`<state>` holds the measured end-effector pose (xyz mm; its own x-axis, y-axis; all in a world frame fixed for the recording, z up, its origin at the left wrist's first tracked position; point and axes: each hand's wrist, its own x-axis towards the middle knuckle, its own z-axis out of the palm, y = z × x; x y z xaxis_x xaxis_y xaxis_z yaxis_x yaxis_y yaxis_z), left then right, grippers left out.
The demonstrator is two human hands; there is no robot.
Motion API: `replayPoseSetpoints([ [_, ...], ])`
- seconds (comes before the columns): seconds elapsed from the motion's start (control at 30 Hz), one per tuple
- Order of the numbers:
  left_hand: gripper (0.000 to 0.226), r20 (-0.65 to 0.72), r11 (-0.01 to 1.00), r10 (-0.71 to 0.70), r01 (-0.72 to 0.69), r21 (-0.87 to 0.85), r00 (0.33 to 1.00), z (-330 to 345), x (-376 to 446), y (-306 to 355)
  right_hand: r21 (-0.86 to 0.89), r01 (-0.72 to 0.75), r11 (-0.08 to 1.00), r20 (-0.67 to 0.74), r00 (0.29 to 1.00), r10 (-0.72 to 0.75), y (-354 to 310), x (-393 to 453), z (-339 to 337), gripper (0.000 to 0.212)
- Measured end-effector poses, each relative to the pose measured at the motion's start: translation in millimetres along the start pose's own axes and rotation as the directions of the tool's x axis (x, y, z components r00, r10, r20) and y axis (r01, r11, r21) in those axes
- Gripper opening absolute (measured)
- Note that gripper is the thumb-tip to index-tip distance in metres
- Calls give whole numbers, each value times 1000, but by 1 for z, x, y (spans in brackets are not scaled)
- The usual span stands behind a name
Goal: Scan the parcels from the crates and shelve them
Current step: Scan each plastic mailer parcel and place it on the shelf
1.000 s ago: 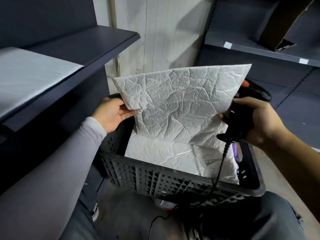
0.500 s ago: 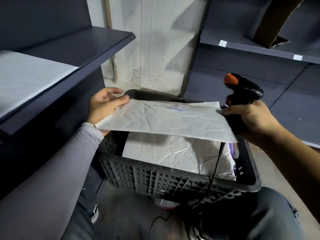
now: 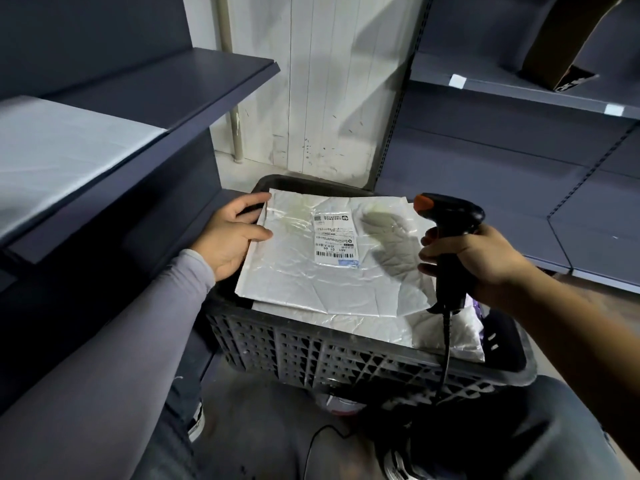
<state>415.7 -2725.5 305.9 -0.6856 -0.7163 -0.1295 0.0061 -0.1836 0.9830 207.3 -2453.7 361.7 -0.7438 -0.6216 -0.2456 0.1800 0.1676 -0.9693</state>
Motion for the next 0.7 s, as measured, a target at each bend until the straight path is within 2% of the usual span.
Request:
replayPoseSetpoints([
  [0.1,63,17,998,-42,43,-52,999,0,-1,2,2,-16,1000,14,1000,16,1,1,1,39],
  [0.2,53,8,995,-102,102,-10,995,-4,2,3,-7,-23,1000,25,999,23,2,-1,4,39],
  [0.37,41,-54,972,-229,231,38,972,-7,7,1,-100,-51,994,56,997,57,-1,-8,11,22],
  [0.47,24,-20,941,-319,319,114,947,-6,6,1,-144,-73,987,108,990,89,1,-17,21,21],
  [0.6,29,56,885,-404,375,275,913,-3,5,-4,-190,-124,974,173,972,157,10,-29,35,20],
  [0.7,41,12,904,-373,361,230,928,1,5,-7,-189,-158,969,196,961,195,14,-34,42,20],
])
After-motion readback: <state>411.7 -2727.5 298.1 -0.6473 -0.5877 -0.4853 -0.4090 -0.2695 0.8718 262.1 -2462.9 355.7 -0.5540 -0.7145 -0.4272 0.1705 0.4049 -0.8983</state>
